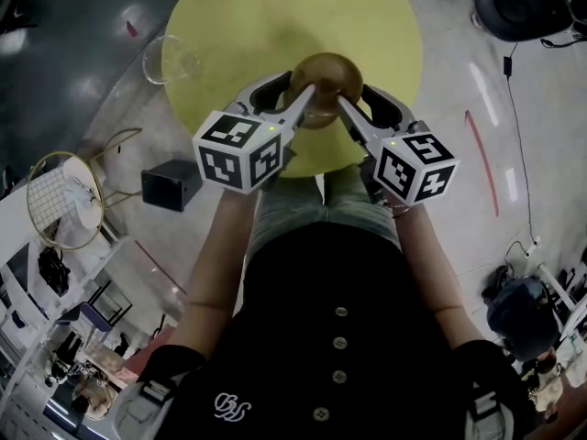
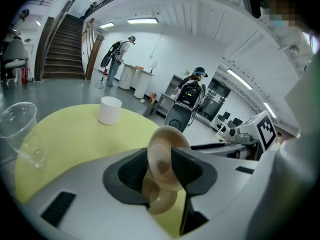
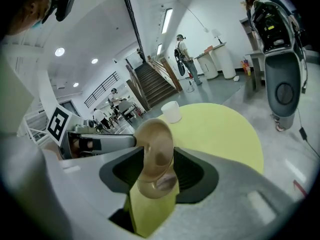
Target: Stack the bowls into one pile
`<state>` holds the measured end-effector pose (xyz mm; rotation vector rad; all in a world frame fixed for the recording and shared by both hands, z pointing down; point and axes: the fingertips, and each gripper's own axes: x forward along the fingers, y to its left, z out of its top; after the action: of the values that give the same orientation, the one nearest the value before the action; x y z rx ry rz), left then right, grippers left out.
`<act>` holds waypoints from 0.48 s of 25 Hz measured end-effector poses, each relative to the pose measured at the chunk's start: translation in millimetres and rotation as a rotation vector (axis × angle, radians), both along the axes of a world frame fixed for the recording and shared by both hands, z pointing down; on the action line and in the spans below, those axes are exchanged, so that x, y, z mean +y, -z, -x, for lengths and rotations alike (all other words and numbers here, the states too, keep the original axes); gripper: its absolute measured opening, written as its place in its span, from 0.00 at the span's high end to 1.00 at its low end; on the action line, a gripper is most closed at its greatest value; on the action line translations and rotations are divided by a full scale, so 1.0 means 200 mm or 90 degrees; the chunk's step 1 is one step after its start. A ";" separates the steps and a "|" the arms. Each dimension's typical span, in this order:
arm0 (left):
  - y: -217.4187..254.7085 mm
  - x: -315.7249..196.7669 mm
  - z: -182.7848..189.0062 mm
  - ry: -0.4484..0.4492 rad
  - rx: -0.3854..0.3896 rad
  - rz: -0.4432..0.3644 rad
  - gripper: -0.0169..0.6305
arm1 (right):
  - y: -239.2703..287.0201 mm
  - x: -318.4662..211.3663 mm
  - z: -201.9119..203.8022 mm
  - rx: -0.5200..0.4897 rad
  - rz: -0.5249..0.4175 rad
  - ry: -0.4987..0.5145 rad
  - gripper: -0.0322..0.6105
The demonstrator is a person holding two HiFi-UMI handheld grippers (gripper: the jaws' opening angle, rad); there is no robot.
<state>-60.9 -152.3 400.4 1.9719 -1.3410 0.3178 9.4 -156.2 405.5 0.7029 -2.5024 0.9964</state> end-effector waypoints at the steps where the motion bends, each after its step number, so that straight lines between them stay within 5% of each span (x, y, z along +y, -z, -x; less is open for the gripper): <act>1: -0.01 0.02 0.01 -0.003 0.002 0.003 0.76 | -0.01 0.02 0.01 0.003 0.002 -0.001 0.68; 12: -0.14 0.14 0.04 -0.042 0.034 0.045 0.76 | -0.12 0.11 0.05 0.033 0.039 -0.027 0.67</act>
<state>-68.4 -123.5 429.3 1.9550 -1.2161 0.3363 -0.1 -133.6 429.8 0.7565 -2.4112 1.0506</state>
